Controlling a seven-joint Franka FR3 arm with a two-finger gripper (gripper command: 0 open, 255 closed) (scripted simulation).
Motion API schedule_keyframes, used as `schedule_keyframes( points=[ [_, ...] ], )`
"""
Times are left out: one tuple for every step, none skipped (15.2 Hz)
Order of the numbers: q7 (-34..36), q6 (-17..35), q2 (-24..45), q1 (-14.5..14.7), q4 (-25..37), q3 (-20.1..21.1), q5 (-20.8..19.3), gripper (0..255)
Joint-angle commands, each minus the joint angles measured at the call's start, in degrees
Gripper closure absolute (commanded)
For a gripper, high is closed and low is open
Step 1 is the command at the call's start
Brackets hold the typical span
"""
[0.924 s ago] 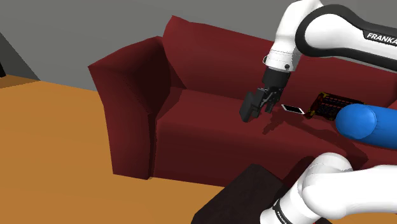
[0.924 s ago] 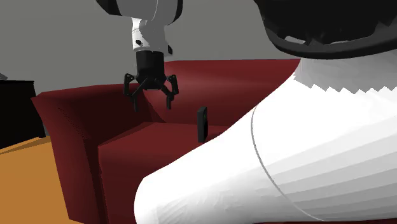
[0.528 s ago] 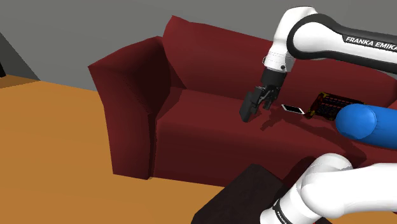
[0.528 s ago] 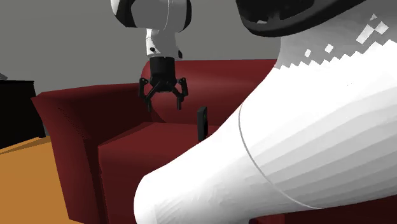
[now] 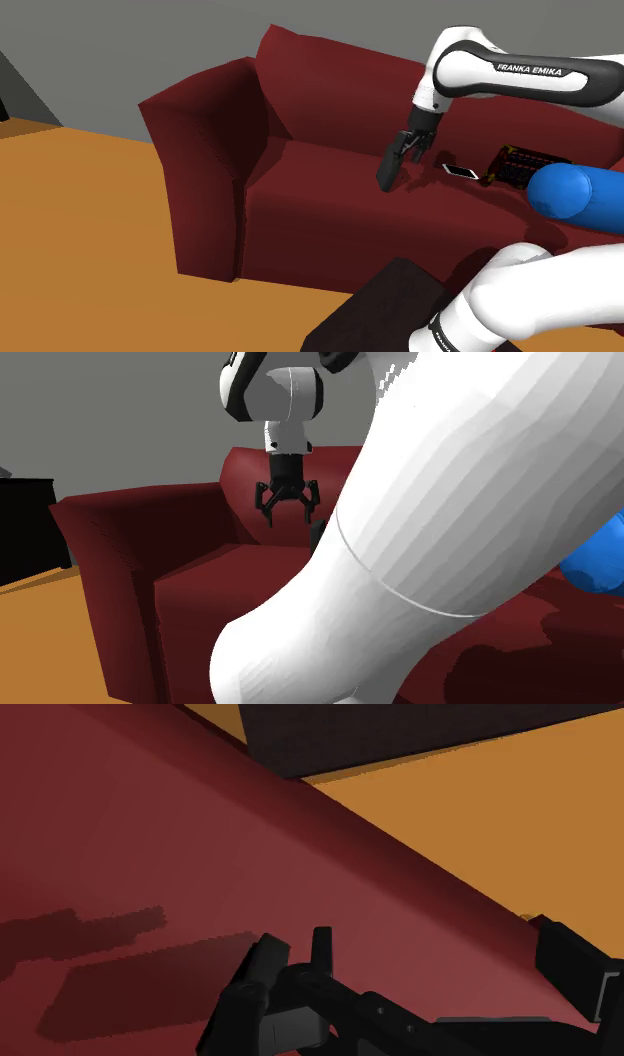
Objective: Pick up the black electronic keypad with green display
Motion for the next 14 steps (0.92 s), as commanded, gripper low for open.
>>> schedule_keyframes(
  points=[
    [-1.2,2.3,3.0,-0.8,1.7,-1.6,-1.0,0],
    [-1.8,3.4,4.3,-1.2,2.4,-2.4,-1.5,0],
    [-2.4,4.4,5.7,-1.6,3.2,-3.3,-1.9,0],
    [-3.0,5.4,7.1,-1.9,4.0,-4.1,-2.2,0],
    [-3.6,6.4,8.4,-2.3,4.9,-4.9,-2.5,0],
    [-4.2,7.3,9.9,-2.6,5.9,-5.7,-2.7,0],
    [-4.8,8.2,11.3,-2.9,6.9,-6.5,-2.9,0],
    [-5.5,9.1,12.8,-3.2,7.9,-7.3,-3.0,0],
    [-5.5,9.2,12.9,-3.2,8.0,-7.3,-3.0,0],
    [-5.5,10.0,13.0,-3.3,7.3,-7.4,-3.0,0],
    [-5.4,10.8,13.1,-3.3,6.6,-7.5,-3.1,0],
    [-5.4,11.5,13.1,-3.3,5.9,-7.5,-3.1,0],
    [-5.4,12.3,13.2,-3.3,5.2,-7.6,-3.2,0],
    [-5.3,13.1,13.3,-3.4,4.6,-7.7,-3.2,0]
  ],
)
